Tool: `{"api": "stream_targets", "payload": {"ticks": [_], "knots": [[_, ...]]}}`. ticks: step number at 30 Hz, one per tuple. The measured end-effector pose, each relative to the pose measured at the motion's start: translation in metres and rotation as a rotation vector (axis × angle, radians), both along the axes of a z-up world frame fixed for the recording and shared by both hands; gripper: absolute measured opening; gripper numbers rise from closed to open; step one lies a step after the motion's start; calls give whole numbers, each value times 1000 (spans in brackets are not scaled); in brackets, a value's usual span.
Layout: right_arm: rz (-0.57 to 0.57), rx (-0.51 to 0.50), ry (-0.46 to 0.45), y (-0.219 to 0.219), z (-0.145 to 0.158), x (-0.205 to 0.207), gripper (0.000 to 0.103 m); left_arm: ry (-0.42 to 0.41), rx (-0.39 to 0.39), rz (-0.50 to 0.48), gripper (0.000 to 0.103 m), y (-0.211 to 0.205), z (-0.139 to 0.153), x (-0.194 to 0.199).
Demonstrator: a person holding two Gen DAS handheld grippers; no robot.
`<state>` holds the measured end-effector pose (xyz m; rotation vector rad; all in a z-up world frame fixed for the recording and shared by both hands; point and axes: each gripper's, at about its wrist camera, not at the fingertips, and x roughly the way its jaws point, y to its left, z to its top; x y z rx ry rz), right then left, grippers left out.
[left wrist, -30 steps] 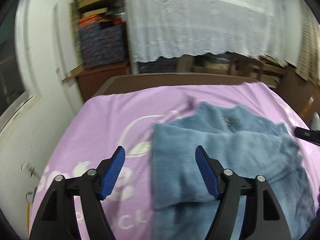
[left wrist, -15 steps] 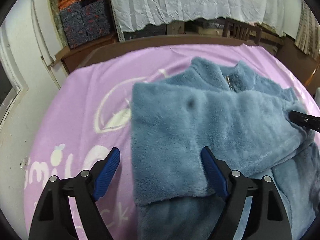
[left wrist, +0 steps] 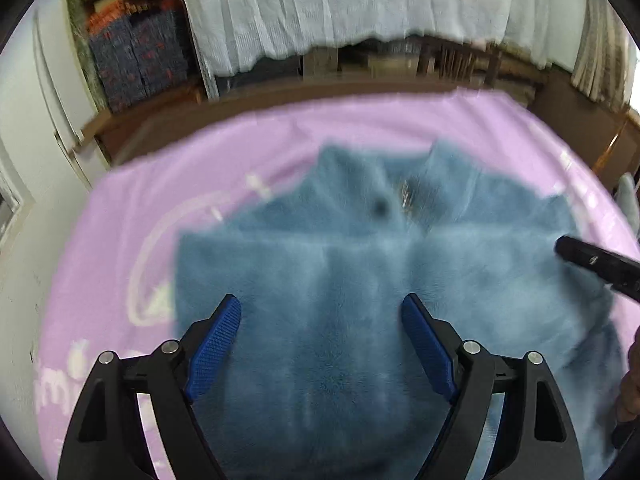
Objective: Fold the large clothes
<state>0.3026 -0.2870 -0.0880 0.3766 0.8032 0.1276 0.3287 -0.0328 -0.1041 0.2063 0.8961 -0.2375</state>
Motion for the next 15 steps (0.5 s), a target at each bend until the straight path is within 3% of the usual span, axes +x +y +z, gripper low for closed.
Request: {"api": "stream_targets", "payload": {"ticks": [2,5,11,15], "knots": [[11,52,10,-9,-18,5,18,-26,-1,2,91,2,-3,-3],[20,101,19,-16,-20,6,18,-19,-21,-3,92,6,-5,-3],[27,61,5,-11,-20,4,19,-21,-26,-4,93,9,-7,-3],[19,92,12,-13,-12,-5,19,-39,-47,21,92,29,11,-20]]}}
